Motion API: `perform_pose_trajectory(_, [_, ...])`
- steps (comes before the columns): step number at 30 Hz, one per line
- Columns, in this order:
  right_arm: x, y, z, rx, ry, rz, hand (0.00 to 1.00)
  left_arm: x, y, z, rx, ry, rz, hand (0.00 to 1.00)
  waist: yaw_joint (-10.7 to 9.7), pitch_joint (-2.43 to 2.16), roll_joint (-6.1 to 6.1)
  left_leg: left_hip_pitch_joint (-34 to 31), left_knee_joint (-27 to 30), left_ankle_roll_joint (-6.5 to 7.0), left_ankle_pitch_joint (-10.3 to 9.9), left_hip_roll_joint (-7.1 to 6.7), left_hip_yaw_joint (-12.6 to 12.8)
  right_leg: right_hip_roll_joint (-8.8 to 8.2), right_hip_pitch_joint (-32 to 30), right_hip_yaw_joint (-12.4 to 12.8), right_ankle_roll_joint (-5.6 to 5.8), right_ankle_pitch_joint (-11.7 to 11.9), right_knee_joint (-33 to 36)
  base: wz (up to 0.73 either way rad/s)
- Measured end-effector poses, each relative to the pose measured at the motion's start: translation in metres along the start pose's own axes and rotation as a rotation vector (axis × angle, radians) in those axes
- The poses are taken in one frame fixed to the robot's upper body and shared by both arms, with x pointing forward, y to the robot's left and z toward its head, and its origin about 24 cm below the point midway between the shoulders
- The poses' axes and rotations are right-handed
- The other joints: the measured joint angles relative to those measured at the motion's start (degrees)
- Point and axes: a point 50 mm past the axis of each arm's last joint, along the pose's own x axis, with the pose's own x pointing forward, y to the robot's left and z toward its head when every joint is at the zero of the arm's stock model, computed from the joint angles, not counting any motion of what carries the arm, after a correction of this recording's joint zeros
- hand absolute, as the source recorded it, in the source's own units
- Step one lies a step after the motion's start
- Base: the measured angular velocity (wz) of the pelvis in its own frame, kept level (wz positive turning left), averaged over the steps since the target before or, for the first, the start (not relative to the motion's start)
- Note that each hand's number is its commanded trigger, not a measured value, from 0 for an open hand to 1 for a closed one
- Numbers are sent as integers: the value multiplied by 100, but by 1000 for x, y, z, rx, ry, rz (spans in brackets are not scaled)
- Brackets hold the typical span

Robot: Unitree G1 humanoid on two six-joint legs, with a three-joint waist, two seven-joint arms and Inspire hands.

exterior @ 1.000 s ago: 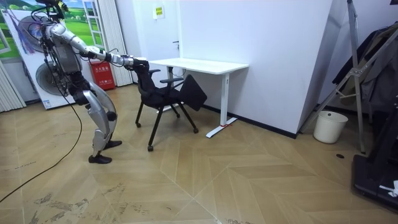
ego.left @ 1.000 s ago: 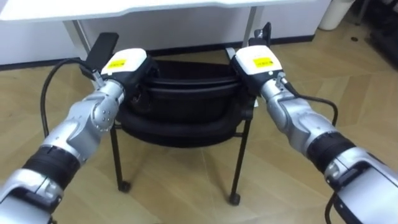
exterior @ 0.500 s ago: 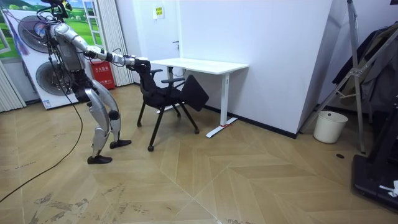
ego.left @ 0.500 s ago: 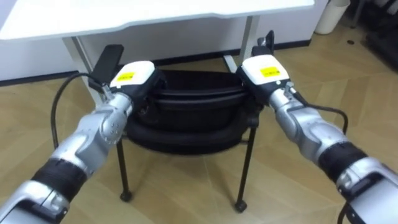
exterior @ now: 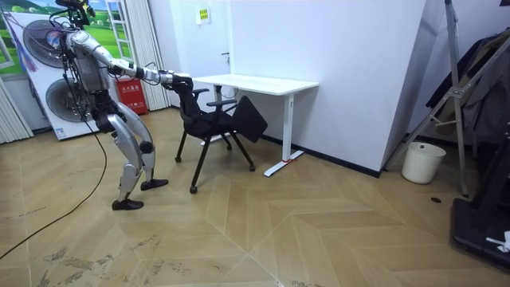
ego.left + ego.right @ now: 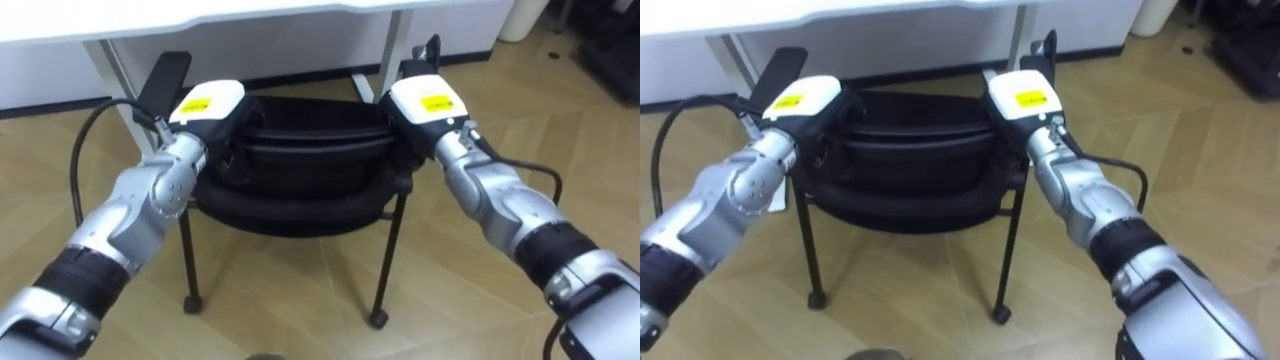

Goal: Push chair

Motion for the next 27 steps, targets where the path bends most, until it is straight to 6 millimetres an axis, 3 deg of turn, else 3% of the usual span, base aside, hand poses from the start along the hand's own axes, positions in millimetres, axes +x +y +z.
perform_pose_trajectory(3, [0, 3, 2, 14, 4, 2, 100, -1, 1, -1, 14, -7, -1, 100, 78, 31, -77, 48, 99, 17, -97, 2, 39, -16, 22, 37, 16, 3, 95, -11])
perform_pose_trajectory(8, [0, 4, 2, 17, 10, -13, 100, 0, 3, -1, 27, -15, -1, 100, 95, 58, -66, 39, 155, 13, -106, 13, 0, 43, 42, 17, 69, 51, 68, -1])
perform_pose_trajectory(11, [1, 3, 3, 23, 27, -36, 100, 5, 9, -1, 41, -20, 7, 100, 117, 125, 3, -37, 137, -52, -21, 10, -306, 254, 76, -18, 14, 188, -163, 0])
perform_pose_trajectory(13, [5, -3, 6, 23, 32, -66, 100, 9, 17, 1, 60, -26, 24, 100, 160, 161, 82, -180, 123, -165, 75, -2, -718, 504, 42, -78, -88, 365, -427, -5])
perform_pose_trajectory(15, [7, -6, 7, 28, 37, -78, 100, 11, 21, 2, 73, -27, 34, 100, 162, 169, 78, -257, 87, -229, 151, 14, -876, 595, 23, -115, -131, 396, -565, 8])
perform_pose_trajectory(23, [15, -16, 16, -2, 24, -71, 100, 11, 26, -7, 52, 1, 62, 100, 168, 161, 57, -237, -253, -317, 383, 1, -869, 597, -70, -139, -244, 404, -645, 3])
perform_pose_trajectory(27, [16, -18, 17, -22, 16, -65, 100, 11, 24, -10, 49, 3, 72, 100, 10, 161, 57, -227, -316, -355, 465, -102, -991, 584, 21, -318, -310, 369, -675, 27])
